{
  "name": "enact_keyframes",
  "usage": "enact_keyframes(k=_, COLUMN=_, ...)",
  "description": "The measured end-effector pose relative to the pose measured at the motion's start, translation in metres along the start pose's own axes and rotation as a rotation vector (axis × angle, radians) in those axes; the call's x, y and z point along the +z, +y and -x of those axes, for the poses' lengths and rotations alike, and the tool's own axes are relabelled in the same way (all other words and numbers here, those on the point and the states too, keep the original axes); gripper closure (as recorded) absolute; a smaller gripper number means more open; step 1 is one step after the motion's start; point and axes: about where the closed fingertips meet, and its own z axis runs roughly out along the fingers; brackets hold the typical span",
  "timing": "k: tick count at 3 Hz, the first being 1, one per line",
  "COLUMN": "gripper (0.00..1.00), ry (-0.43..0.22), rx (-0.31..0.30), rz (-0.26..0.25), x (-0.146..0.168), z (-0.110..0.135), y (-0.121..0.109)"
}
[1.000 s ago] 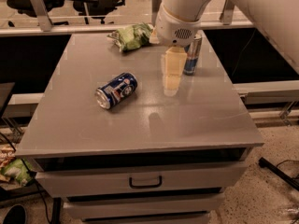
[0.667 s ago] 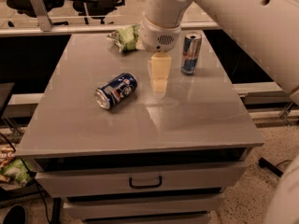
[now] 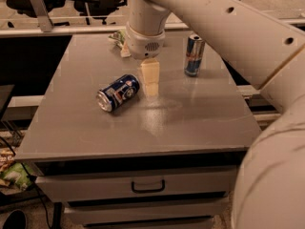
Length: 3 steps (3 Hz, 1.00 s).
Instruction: Place pepsi can upright
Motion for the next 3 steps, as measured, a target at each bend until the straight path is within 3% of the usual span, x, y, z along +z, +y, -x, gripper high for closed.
enact_keyframes(k=2, gripper=0.0, ry=0.006, rx=-0.199, rz=0.088, x=0.032, z=0.013, y=-0.012)
enact_keyframes(k=3, gripper=0.0, ry=0.009, rx=-0.265, rz=0.117, x=0.044, z=0.023, y=-0.012)
